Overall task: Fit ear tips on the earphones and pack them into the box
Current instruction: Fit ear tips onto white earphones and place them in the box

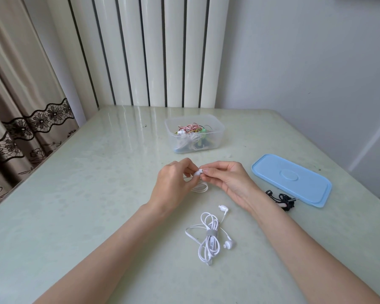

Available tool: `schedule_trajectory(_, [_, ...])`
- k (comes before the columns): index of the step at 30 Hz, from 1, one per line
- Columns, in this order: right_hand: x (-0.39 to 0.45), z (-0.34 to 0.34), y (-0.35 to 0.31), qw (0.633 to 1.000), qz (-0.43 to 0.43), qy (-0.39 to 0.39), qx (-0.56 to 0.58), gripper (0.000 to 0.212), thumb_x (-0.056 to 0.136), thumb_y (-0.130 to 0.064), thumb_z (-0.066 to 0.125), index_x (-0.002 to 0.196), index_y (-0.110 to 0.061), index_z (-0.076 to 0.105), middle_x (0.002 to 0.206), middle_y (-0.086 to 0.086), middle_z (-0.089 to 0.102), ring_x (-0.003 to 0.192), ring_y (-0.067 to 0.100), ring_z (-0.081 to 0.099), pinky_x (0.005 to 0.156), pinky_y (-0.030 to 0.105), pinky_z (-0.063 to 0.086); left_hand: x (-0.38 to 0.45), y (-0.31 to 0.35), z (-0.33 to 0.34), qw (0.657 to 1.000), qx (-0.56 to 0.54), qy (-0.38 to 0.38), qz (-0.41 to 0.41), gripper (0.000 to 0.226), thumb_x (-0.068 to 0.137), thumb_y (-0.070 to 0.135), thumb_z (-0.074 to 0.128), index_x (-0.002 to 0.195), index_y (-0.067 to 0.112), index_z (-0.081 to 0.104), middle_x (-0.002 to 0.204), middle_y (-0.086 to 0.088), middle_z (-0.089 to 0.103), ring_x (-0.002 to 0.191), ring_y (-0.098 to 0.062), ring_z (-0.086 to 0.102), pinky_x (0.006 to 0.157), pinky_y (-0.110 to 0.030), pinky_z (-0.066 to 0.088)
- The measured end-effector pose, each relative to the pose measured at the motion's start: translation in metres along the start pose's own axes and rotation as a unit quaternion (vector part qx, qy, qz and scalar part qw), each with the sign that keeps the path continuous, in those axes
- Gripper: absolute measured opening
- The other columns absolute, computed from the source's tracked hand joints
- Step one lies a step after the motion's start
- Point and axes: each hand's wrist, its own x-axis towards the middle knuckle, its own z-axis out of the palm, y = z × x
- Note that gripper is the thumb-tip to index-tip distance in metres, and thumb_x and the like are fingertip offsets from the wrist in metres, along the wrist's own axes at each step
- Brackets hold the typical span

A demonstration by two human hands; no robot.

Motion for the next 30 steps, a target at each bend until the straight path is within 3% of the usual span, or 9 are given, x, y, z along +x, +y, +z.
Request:
schedule_trajectory(8, [0.000,0.004,-0.002,0.998,0.045,0.011,0.048,0.009,0.081,0.011,0.055,0.078,0.008,0.063,0.069,0.010,0.070,0.062,0.011,0.067,0.063,0.016,0.055,-0.001,0.001,-0.003,0.999,0.036,0.006,0.027,0.012,0.079,0.018,0.068,0.089,0.012,0.066,0.068,0.023,0.042,0.068,0.005,0.044,0.067,0.001,0.032])
schedule_trajectory(12, [0.000,0.002,-0.004,0.993,0.081,-0.001,0.088,0.009,0.083,0.010,0.054,0.081,0.009,0.063,0.069,0.010,0.072,0.063,0.009,0.068,0.062,0.014,0.055,0.000,-0.002,-0.002,0.999,0.024,-0.001,0.037,0.011,0.080,0.018,0.068,0.089,0.013,0.066,0.069,0.018,0.048,0.066,0.010,0.046,0.067,0.000,0.033])
schedule_trajectory(17, [-0.002,0.000,-0.003,0.990,0.103,-0.012,0.100,0.010,0.082,0.010,0.055,0.083,0.007,0.064,0.071,0.010,0.072,0.065,0.010,0.069,0.066,0.014,0.056,0.002,-0.006,-0.001,0.997,-0.070,-0.028,0.002,0.006,0.079,0.018,0.069,0.079,0.014,0.065,0.069,0.011,0.065,0.064,0.010,0.055,0.062,-0.007,0.038])
schedule_trajectory(26, [-0.002,-0.001,-0.004,0.997,0.067,0.003,0.022,0.009,0.079,0.010,0.060,0.081,0.004,0.066,0.071,0.008,0.071,0.065,0.011,0.068,0.065,0.015,0.055,0.005,-0.012,-0.004,0.998,-0.027,-0.051,0.034,0.006,0.082,0.025,0.066,0.082,0.019,0.065,0.067,0.017,0.061,0.069,0.003,0.055,0.070,-0.012,0.039])
schedule_trajectory(30, [-0.003,0.000,-0.002,0.998,0.049,-0.004,0.027,0.009,0.081,0.008,0.058,0.082,0.003,0.066,0.072,0.009,0.070,0.064,0.011,0.067,0.067,0.017,0.056,0.002,-0.012,-0.003,0.997,-0.065,-0.042,0.016,0.006,0.082,0.021,0.067,0.080,0.018,0.062,0.071,0.012,0.066,0.065,0.002,0.054,0.065,-0.008,0.038])
